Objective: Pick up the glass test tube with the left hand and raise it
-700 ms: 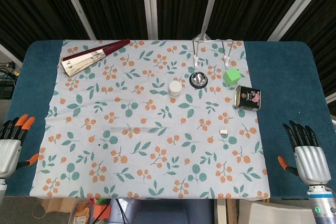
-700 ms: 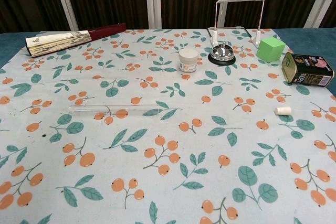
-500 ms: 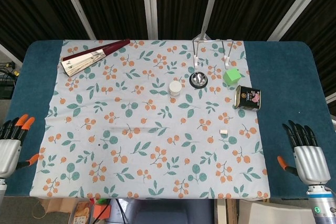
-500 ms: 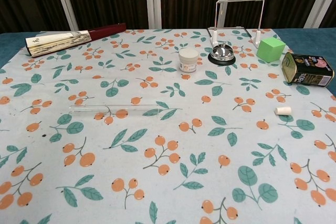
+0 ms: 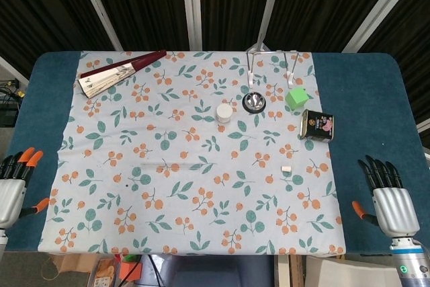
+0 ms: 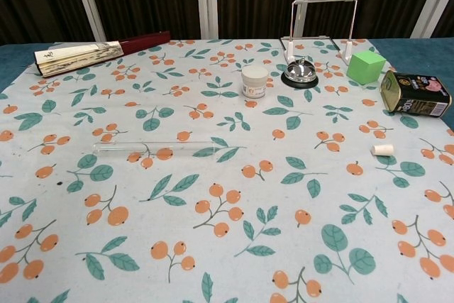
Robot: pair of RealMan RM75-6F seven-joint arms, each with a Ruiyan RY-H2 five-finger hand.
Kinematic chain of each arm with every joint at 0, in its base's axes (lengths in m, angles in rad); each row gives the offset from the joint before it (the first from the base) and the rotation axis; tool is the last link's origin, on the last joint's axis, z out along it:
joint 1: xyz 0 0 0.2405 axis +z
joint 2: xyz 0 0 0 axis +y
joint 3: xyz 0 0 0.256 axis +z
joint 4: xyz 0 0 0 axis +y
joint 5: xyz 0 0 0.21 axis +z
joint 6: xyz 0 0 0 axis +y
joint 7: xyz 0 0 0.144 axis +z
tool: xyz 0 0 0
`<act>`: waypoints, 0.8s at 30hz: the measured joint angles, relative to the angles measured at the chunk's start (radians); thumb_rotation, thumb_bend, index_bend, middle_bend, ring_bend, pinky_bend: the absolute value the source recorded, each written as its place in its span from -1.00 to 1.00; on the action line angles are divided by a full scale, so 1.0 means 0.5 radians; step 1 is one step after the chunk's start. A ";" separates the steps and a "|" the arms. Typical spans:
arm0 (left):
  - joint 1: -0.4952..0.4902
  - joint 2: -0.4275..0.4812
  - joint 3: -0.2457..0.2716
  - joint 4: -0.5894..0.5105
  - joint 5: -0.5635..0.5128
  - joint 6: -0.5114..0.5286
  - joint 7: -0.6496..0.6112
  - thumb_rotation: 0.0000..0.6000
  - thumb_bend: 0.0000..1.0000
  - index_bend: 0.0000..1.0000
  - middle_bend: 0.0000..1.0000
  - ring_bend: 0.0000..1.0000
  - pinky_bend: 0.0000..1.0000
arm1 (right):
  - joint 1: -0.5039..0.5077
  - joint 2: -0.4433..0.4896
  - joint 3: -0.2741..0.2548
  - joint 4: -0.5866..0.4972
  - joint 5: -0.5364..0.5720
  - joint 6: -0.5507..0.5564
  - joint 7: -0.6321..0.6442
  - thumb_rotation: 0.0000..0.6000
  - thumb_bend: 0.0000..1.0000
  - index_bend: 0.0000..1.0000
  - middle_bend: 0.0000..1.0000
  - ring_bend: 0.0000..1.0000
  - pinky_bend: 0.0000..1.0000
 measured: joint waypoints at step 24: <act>-0.495 -0.034 -0.251 -0.400 -0.463 -0.560 0.533 1.00 -0.63 -0.27 -0.19 -0.85 -1.00 | 0.024 -0.048 -0.001 0.030 -0.025 -0.015 0.055 1.00 -0.38 -1.00 -1.00 -1.00 -1.00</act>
